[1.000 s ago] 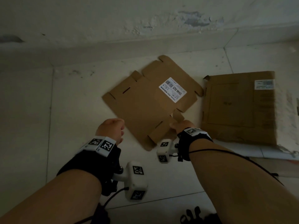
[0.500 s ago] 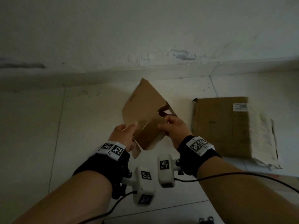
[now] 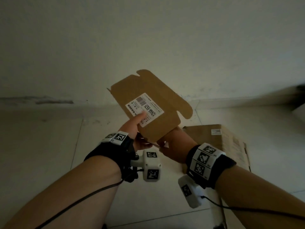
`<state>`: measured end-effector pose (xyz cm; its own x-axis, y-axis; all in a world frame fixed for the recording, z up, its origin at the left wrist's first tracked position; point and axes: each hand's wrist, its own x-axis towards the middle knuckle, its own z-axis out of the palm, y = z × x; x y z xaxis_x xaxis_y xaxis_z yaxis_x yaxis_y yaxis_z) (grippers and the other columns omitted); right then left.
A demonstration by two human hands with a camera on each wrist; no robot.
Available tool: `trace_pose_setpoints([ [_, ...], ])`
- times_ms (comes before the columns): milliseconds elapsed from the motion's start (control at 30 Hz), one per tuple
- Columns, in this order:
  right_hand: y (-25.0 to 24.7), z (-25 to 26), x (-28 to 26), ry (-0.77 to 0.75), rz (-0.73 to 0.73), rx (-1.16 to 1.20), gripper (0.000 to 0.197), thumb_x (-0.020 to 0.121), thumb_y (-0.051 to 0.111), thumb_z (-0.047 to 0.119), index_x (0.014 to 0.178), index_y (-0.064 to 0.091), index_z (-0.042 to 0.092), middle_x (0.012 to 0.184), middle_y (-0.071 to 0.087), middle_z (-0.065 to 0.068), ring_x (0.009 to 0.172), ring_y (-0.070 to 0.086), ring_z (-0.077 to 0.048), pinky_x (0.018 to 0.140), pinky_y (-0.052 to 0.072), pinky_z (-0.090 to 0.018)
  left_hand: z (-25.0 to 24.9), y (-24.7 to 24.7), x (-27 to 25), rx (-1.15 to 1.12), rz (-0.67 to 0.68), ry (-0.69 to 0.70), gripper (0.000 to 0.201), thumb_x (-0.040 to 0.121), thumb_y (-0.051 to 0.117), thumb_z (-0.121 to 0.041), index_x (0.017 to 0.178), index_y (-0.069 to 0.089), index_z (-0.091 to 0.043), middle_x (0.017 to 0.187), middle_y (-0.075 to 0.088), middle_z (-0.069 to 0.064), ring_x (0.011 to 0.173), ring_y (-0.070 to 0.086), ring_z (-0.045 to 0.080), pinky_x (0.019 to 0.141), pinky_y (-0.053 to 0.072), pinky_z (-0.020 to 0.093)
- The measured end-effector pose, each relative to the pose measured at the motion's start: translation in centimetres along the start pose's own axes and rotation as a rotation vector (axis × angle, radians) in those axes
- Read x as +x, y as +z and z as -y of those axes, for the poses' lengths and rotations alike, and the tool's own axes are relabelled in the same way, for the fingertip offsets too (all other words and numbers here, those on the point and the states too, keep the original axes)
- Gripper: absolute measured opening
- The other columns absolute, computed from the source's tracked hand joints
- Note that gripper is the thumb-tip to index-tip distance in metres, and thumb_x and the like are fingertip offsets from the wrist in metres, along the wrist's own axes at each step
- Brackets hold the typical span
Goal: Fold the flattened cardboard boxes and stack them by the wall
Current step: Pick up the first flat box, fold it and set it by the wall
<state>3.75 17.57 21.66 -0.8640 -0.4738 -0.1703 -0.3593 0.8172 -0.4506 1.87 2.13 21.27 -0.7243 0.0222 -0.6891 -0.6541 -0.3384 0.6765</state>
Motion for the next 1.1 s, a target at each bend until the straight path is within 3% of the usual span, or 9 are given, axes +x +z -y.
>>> trace_pose_setpoints([
  [100, -1.3, 0.8, -1.6, -0.004, 0.025, -0.167, 0.012, 0.081, 0.063, 0.03, 0.09, 0.066, 0.022, 0.126, 0.051, 0.002, 0.118, 0.044, -0.021, 0.095, 0.044, -0.032, -0.5, 0.4, -1.8, -0.067, -0.004, 0.059, 0.027, 0.084, 0.06, -0.031, 0.103, 0.063, -0.012, 0.105, 0.07, 0.013, 0.09, 0.064, 0.032, 0.068, 0.052, 0.044],
  [167, -1.5, 0.9, -2.3, -0.007, 0.014, -0.184, 0.02, 0.082, 0.062, 0.035, 0.097, 0.065, 0.023, 0.122, 0.055, 0.004, 0.117, 0.046, -0.018, 0.096, 0.042, -0.032, -0.8, 0.6, -2.5, -0.1, -0.002, 0.086, 0.025, 0.086, 0.059, -0.024, 0.107, 0.061, -0.011, 0.104, 0.068, 0.012, 0.087, 0.063, 0.031, 0.062, 0.05, 0.041],
  [333, 0.1, -0.2, -2.8, 0.116, -0.017, 0.084, 0.04, 0.076, 0.067, 0.038, 0.114, 0.059, 0.029, 0.109, 0.063, 0.011, 0.106, 0.054, -0.009, 0.094, 0.047, -0.03, -1.2, -1.2, -2.0, -0.17, -0.079, 0.124, 0.006, 0.086, 0.059, -0.017, 0.09, 0.063, -0.014, 0.092, 0.07, 0.01, 0.083, 0.064, 0.029, 0.063, 0.05, 0.042],
  [500, 0.4, -1.9, -1.7, 0.277, -0.166, 0.225, 0.042, 0.08, 0.065, 0.032, 0.121, 0.054, 0.025, 0.116, 0.057, 0.009, 0.106, 0.056, -0.012, 0.078, 0.041, -0.011, -1.8, -2.2, -0.9, -0.16, -0.155, 0.183, 0.026, 0.083, 0.062, -0.014, 0.109, 0.064, -0.012, 0.097, 0.07, 0.011, 0.082, 0.066, 0.029, 0.062, 0.051, 0.039],
  [733, 0.7, -2.6, 0.6, 0.562, -0.389, 0.686, 0.07, 0.08, 0.064, 0.043, 0.139, 0.031, 0.024, 0.139, 0.043, -0.004, 0.12, 0.049, -0.02, 0.098, 0.046, -0.037, -1.5, -2.2, 0.0, -0.09, -0.147, 0.207, 0.041, 0.082, 0.064, -0.012, 0.122, 0.057, -0.009, 0.112, 0.069, 0.016, 0.083, 0.067, 0.028, 0.059, 0.05, 0.034],
  [833, 0.2, -2.4, 0.9, 0.549, -0.519, 0.475, 0.061, 0.077, 0.063, 0.047, 0.129, 0.043, 0.023, 0.125, 0.048, -0.001, 0.116, 0.048, -0.02, 0.099, 0.045, -0.04, -1.4, -2.1, 0.2, -0.069, -0.09, 0.203, 0.039, 0.084, 0.062, -0.016, 0.122, 0.058, -0.009, 0.114, 0.069, 0.016, 0.092, 0.067, 0.031, 0.073, 0.054, 0.041],
  [900, -0.2, -1.8, 0.9, 0.504, -0.542, 0.366, 0.034, 0.081, 0.058, 0.045, 0.105, 0.053, 0.021, 0.101, 0.053, 0.004, 0.095, 0.052, -0.016, 0.082, 0.046, -0.028, -1.3, -1.9, 0.3, -0.066, -0.078, 0.222, 0.041, 0.085, 0.061, -0.025, 0.123, 0.058, -0.011, 0.116, 0.069, 0.015, 0.098, 0.066, 0.033, 0.081, 0.053, 0.045],
  [967, -0.3, -0.7, 0.9, 0.515, -0.447, 0.514, 0.021, 0.087, 0.051, 0.043, 0.088, 0.054, 0.022, 0.084, 0.058, 0.002, 0.076, 0.055, -0.013, 0.064, 0.045, -0.023, -1.2, -1.6, 0.2, -0.12, -0.08, 0.234, 0.044, 0.085, 0.059, -0.034, 0.123, 0.057, -0.013, 0.117, 0.069, 0.014, 0.102, 0.065, 0.033, 0.078, 0.054, 0.045],
  [1100, 0.0, 0.2, 1.1, 0.502, -0.255, 0.748, 0.034, 0.086, 0.051, 0.045, 0.081, 0.067, 0.016, 0.081, 0.068, -0.002, 0.077, 0.063, -0.018, 0.072, 0.051, -0.03, -0.8, -0.8, 0.4, -0.222, -0.086, 0.289, 0.054, 0.084, 0.055, -0.044, 0.129, 0.052, -0.015, 0.122, 0.066, 0.013, 0.109, 0.062, 0.032, 0.075, 0.055, 0.043],
])
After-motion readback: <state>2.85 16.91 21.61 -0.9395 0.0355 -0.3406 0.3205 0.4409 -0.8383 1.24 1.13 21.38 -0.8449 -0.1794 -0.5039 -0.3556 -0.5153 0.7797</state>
